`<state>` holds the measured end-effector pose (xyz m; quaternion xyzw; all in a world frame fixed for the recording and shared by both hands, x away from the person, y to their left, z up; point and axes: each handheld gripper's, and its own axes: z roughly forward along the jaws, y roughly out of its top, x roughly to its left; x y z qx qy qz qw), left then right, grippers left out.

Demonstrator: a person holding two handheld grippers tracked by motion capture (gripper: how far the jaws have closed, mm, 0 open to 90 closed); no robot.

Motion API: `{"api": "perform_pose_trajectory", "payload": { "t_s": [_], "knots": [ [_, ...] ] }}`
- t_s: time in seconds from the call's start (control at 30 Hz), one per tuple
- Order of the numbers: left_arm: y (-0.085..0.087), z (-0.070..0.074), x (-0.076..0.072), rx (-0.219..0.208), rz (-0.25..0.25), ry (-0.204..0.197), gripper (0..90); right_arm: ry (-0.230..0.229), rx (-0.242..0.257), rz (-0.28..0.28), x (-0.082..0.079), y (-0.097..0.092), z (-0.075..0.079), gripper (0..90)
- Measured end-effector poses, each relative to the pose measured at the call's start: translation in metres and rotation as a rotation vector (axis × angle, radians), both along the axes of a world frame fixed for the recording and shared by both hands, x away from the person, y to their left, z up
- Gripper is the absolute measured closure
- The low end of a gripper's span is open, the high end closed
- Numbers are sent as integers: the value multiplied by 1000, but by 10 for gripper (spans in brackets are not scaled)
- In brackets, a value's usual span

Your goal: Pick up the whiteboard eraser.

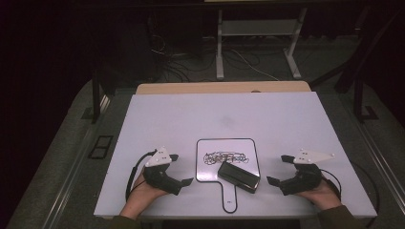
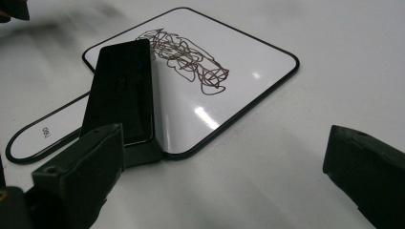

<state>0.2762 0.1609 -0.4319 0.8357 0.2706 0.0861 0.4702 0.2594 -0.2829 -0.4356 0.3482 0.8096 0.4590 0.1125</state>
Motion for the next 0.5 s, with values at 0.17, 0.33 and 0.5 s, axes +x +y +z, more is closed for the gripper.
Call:
{"api": "perform_pose_trajectory", "payload": {
  "t_s": [0.17,0.33,0.5],
  "knots": [
    [1,1,0,-11,6,7,0,-5,0,-5,1,-3,2,0],
    [2,0,0,-5,2,10,0,-1,-4,-4,-1,-2,4,0],
    [1,0,-2,-7,3,8,0,15,15,15,-2,0,5,0]
  ]
}}
